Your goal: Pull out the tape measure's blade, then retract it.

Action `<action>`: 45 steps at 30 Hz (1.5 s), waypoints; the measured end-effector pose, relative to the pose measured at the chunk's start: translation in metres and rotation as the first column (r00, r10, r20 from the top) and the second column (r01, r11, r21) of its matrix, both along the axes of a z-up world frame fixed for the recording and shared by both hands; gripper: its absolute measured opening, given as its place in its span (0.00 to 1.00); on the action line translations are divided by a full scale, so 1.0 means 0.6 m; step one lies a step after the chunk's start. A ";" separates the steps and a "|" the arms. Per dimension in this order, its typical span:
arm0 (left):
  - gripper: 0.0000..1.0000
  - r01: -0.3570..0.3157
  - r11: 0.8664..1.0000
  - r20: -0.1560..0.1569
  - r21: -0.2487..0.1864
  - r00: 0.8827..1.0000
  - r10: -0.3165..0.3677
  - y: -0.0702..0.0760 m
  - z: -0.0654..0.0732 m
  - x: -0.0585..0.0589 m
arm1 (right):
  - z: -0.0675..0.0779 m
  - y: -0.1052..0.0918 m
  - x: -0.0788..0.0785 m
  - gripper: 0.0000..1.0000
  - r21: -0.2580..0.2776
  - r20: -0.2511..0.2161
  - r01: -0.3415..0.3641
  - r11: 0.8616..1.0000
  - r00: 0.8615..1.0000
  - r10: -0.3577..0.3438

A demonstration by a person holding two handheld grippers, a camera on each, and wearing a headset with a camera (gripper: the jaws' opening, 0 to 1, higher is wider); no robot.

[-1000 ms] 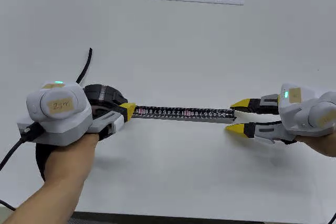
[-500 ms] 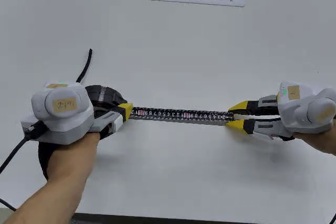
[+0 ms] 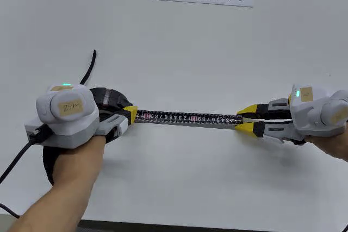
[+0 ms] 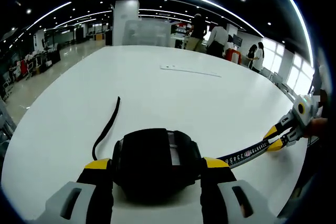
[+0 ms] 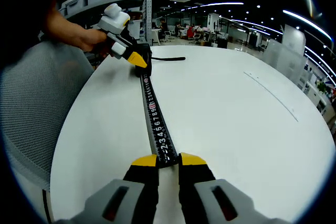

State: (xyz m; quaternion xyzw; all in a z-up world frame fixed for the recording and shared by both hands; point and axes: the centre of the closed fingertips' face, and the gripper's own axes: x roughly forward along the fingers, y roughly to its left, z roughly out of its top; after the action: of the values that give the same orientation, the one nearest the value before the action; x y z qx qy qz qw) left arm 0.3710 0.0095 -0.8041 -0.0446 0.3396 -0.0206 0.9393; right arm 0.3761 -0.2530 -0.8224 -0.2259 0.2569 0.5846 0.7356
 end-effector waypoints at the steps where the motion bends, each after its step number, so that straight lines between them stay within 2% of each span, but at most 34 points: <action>1: 0.64 0.001 1.000 -0.001 0.001 1.000 -0.001 0.000 0.000 0.000 | 0.000 0.000 0.000 0.11 -0.002 0.000 -0.001 1.000 1.000 0.001; 6: 0.63 0.000 1.000 -0.004 0.005 1.000 0.000 0.000 0.000 -0.001 | 0.000 -0.001 0.001 0.11 -0.005 0.000 0.002 1.000 1.000 -0.002; 11: 0.62 -0.003 1.000 0.007 0.008 1.000 0.002 0.000 0.002 -0.001 | -0.001 -0.002 0.001 0.11 -0.007 0.002 0.004 1.000 1.000 -0.004; 45: 0.59 0.014 1.000 -0.005 0.002 1.000 -0.014 0.000 0.002 -0.002 | 0.000 -0.005 0.001 0.11 -0.016 -0.001 0.004 1.000 1.000 -0.004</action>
State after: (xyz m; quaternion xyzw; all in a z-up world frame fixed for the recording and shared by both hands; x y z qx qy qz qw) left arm 0.3700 0.0097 -0.8032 -0.0414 0.3423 -0.0267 0.9383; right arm 0.3768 -0.2562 -0.8226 -0.2309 0.2624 0.5812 0.7349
